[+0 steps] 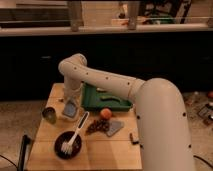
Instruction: Place sponge in paper cup
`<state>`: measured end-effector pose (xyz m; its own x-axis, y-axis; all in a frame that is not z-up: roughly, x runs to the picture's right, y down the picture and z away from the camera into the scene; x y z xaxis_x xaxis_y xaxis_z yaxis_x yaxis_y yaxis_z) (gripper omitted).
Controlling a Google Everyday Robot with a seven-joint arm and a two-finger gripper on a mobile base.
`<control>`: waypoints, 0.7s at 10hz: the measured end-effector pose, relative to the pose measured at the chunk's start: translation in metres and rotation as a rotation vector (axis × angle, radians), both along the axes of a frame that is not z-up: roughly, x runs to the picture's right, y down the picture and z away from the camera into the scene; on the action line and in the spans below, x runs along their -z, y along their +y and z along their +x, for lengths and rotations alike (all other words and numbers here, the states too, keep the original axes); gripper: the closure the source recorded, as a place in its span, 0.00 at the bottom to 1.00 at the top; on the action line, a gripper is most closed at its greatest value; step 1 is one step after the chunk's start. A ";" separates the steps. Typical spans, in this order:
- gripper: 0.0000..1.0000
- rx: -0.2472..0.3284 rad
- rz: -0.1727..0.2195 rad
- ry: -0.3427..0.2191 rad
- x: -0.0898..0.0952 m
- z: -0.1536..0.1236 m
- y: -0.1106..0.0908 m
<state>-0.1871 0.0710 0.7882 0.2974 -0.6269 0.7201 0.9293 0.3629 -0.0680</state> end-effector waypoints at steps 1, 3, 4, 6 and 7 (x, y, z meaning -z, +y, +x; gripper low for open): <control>0.77 -0.003 -0.006 -0.002 -0.002 -0.001 0.000; 0.57 -0.006 -0.018 -0.008 -0.007 -0.004 0.002; 0.47 -0.005 -0.023 -0.011 -0.008 -0.006 0.003; 0.25 -0.001 -0.032 -0.017 -0.010 -0.011 0.004; 0.21 0.001 -0.036 -0.017 -0.011 -0.012 0.005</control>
<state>-0.1989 0.0759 0.7988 0.2844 -0.6010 0.7470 0.9308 0.3598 -0.0649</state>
